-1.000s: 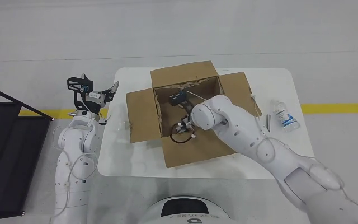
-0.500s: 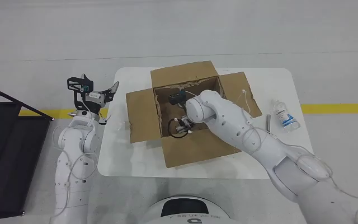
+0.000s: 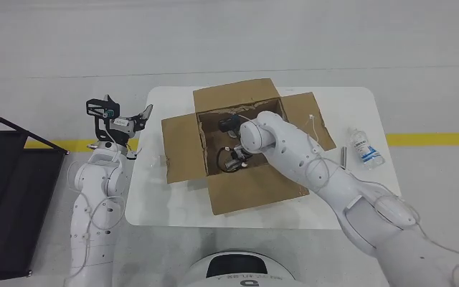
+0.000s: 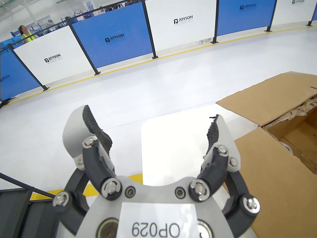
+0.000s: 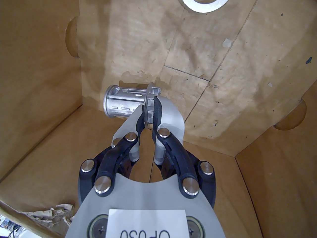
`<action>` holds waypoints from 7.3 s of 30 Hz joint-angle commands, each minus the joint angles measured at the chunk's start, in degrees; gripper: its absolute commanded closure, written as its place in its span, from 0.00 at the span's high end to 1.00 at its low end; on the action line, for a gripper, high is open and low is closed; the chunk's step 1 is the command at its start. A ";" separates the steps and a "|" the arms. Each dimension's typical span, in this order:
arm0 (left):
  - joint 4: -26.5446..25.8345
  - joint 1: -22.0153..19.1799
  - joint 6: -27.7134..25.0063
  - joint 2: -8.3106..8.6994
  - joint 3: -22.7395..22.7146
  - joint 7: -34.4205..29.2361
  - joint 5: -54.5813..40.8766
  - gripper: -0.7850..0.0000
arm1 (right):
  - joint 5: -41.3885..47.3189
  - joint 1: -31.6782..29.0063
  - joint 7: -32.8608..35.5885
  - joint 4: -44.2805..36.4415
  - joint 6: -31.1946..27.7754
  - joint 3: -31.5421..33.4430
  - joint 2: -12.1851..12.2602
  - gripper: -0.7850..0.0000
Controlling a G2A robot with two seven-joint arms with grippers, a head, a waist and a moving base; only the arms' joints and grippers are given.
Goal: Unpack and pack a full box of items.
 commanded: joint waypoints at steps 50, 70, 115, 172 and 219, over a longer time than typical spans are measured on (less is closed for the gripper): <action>0.00 0.00 -0.02 0.00 0.00 0.00 0.00 1.00 | 4.78 -82.15 -51.35 -61.10 -36.11 71.06 16.12 0.00; 0.00 0.00 -0.02 0.00 0.00 0.00 0.00 1.00 | 55.97 -77.88 -15.72 -21.36 -50.20 87.68 19.84 0.00; 0.00 0.00 -0.02 0.00 0.00 0.00 0.00 1.00 | 53.86 -56.21 -10.95 14.88 -45.59 81.49 22.27 0.33; 0.00 0.00 -0.02 0.00 0.00 0.00 0.00 1.00 | 33.58 -70.16 -22.61 -58.90 -36.77 78.47 21.86 1.00; 0.00 0.00 -0.02 0.00 0.00 0.00 0.00 1.00 | 0.48 -4.76 -15.03 -19.61 17.70 8.69 10.19 0.42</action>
